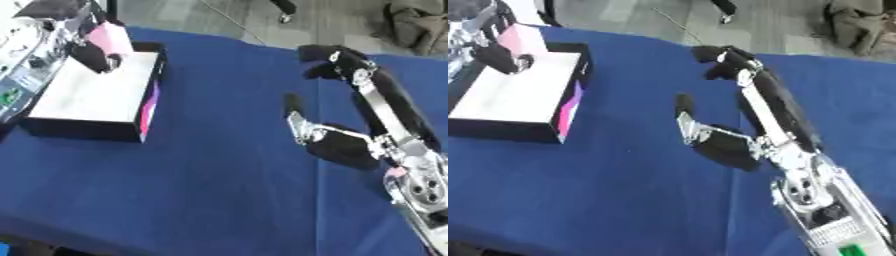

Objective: Pick up the objects with one hand, pass them to the other hand, and then place them into the box on the other side of the table.

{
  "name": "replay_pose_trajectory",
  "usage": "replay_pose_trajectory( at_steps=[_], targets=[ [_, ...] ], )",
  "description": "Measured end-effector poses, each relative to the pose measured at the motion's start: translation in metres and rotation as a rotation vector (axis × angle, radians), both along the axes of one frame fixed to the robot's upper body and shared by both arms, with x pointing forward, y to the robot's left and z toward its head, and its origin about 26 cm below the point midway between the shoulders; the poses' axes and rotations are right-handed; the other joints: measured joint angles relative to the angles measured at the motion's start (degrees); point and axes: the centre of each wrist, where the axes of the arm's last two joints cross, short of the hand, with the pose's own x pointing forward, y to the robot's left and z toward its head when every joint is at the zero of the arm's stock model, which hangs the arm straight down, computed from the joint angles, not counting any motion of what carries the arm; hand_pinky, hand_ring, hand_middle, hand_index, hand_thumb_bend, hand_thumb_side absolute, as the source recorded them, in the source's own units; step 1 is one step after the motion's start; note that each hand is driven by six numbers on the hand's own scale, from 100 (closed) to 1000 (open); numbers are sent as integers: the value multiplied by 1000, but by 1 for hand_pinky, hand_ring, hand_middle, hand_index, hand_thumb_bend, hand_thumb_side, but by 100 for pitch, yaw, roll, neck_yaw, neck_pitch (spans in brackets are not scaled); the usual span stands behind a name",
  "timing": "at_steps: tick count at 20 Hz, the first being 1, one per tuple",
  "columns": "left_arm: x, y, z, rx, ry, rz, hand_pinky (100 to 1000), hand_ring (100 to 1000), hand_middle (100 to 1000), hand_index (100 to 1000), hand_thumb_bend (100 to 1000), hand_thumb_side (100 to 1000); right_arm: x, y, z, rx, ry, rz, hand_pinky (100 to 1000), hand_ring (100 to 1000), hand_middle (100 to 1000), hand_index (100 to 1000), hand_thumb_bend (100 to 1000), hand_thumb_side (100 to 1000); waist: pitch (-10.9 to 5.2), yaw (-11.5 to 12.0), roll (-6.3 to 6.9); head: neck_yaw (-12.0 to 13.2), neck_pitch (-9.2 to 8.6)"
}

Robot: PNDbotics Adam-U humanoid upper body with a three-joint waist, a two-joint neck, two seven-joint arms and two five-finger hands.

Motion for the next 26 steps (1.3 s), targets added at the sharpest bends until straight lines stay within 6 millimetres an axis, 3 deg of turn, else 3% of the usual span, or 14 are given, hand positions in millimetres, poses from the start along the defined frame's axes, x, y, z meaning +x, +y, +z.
replay_pose_trajectory(
  at_steps=[4,10,11,12,13,14,18,20,23,24,26],
  targets=[
    [18,9,-17,-19,22,84,696,588,461,597,205,100,-2,1,4,10,-6,16,833,750,781,860,118,269,17,-12,-4,30,-3],
    [40,25,-43,-49,114,136,845,780,698,819,480,175,-1,0,7,25,-22,21,831,749,780,859,118,261,22,-28,-15,13,-5],
    [43,27,-46,-52,133,143,875,824,753,857,596,253,-1,0,7,28,-23,22,831,749,780,859,118,260,23,-28,-20,3,-5],
    [46,30,-49,-51,150,152,880,830,759,861,617,271,-1,0,7,29,-24,23,831,749,780,859,117,260,23,-28,-22,-6,-5],
    [48,33,-52,-49,167,162,926,884,814,901,792,443,-1,0,7,30,-24,23,831,748,779,859,112,263,23,-28,-22,-16,-5],
    [51,36,-55,-45,181,170,959,917,841,923,857,504,-1,0,7,31,-25,23,831,748,779,858,111,265,23,-28,-22,-22,-5],
    [60,48,-65,-19,225,216,987,943,865,947,922,630,-1,-1,8,36,-25,17,830,747,778,858,107,270,23,-9,-19,-77,-1],
    [61,53,-67,-10,228,237,970,931,857,942,854,624,-1,-1,7,36,-23,16,830,747,779,858,105,273,23,8,-17,-123,3],
    [61,56,-64,-15,203,254,903,878,822,933,567,632,-1,-1,7,36,-20,13,830,747,779,858,106,269,22,20,-9,-219,13],
    [60,55,-60,-19,180,255,895,871,817,929,533,632,-1,-2,6,37,-18,11,830,747,779,858,106,269,22,33,-5,-277,43],
    [57,51,-50,-31,125,247,781,760,730,857,136,752,0,-3,7,42,-20,4,831,749,781,859,113,256,21,45,-2,-463,105]
  ],
)
